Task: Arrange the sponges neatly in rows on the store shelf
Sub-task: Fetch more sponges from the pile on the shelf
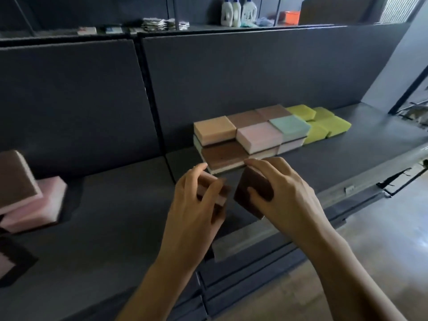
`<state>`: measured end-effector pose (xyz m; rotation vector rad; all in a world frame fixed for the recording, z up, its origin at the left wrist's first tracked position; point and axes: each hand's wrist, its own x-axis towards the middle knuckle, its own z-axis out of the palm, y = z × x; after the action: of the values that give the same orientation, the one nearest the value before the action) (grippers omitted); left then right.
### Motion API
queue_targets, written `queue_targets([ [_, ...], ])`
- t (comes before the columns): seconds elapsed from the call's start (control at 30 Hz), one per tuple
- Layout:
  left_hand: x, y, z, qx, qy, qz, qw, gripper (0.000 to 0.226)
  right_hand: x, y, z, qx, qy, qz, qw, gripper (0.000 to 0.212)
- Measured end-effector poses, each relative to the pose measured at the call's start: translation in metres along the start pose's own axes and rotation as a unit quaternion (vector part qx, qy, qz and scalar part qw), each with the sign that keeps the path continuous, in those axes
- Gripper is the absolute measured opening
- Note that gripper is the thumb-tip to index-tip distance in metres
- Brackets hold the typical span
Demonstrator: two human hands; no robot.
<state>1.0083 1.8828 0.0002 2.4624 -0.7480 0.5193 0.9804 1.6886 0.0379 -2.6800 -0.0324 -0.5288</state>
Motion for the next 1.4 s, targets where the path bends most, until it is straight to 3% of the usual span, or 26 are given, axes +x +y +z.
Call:
queue_targets([
  [0.27,0.008,0.040,0.052,0.022,0.046,-0.058,0.997,0.058,0.023,0.057,-0.015,0.025,-0.041,-0.064,0.997,0.055],
  [0.4,-0.003,0.048,0.064,0.089,0.051,-0.111,0.989,0.050,0.029,0.072,-0.017,0.039,-0.056,-0.093,0.993,0.054],
  [0.67,-0.003,0.055,0.057,0.134,0.052,-0.108,0.984,0.031,0.038,0.075,-0.015,0.053,-0.063,-0.129,0.988,0.053],
  [1.0,0.044,0.050,0.044,0.049,0.038,-0.055,0.997,0.079,0.060,0.046,-0.024,0.078,-0.011,-0.153,0.985,0.050],
  [1.2,0.060,0.033,0.043,0.009,0.076,-0.053,0.996,0.076,0.068,0.039,-0.014,0.159,0.002,-0.132,0.978,0.052],
  [1.4,0.061,0.012,0.046,0.051,0.053,-0.034,0.997,0.087,0.076,0.048,-0.003,0.171,-0.020,-0.128,0.977,0.053],
])
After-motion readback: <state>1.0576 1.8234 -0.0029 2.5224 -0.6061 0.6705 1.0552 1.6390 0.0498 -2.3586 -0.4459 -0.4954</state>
